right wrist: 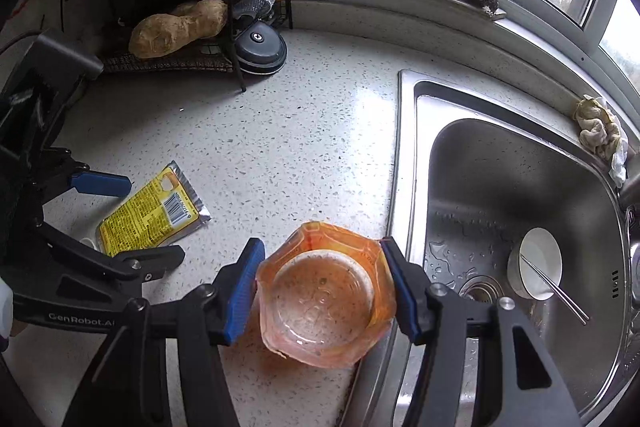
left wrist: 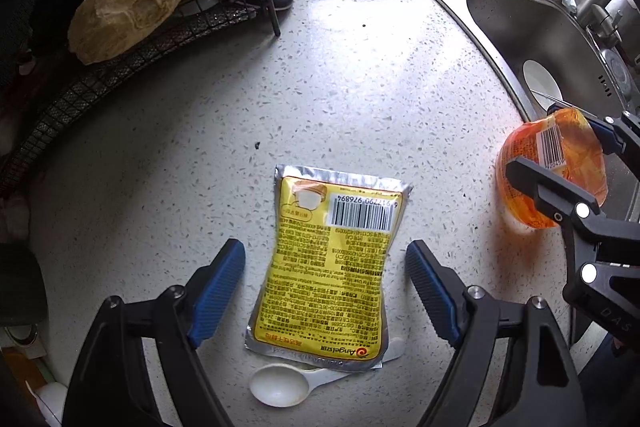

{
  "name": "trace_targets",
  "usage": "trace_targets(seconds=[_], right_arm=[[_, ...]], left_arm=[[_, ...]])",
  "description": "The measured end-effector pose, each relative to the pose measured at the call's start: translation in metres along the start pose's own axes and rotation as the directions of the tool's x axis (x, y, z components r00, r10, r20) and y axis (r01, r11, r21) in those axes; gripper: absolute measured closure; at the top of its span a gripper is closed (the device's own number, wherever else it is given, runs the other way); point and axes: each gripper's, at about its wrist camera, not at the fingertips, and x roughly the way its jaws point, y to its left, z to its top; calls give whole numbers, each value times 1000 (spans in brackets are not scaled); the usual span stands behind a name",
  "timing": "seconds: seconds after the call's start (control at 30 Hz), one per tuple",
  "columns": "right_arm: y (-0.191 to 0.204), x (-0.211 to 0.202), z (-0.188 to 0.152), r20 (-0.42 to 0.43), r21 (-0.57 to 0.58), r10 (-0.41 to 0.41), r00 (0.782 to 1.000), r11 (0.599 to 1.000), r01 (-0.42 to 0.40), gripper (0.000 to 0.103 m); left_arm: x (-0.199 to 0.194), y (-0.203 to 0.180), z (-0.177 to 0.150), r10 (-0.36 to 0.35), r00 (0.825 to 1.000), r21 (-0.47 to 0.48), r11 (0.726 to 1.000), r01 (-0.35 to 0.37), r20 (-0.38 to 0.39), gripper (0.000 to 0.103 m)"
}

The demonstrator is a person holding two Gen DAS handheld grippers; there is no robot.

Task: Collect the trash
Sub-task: 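Grasp the orange plastic cup with the right tool, then grasp the yellow sauce sachet with the left tool while the right tool holds the cup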

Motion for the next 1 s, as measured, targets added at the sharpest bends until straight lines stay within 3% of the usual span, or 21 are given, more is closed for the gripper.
trace_targets(seconds=[0.17, 0.23, 0.3, 0.57, 0.8, 1.0], right_arm=[[0, -2, -2, -10, -4, 9, 1000, 1000, -9, 47], [-2, -2, -3, -10, -2, 24, 1000, 1000, -24, 47], [-6, -3, -3, -15, 7, 49, 999, 999, -49, 47], [-15, -2, 5, -14, -50, 139, 990, 989, -140, 47], [-12, -13, 21, -4, -165, 245, 970, 956, -242, 47], [10, -35, 26, 10, -290, 317, 948, 909, -301, 47]], left_arm=[[0, 3, -1, -4, 1000, 9, 1000, 4, -10, 25], [-6, -3, -7, -5, 1000, 8, 1000, 5, -2, 42], [-11, -9, -9, 0, 1000, -11, 1000, 0, -3, 51], [-17, -22, -19, 40, 999, -181, 983, -37, 13, 60], [-49, -28, -28, 97, 993, -331, 941, -71, 64, 60], [-75, -22, -65, 151, 985, -470, 878, -93, 87, 60]])
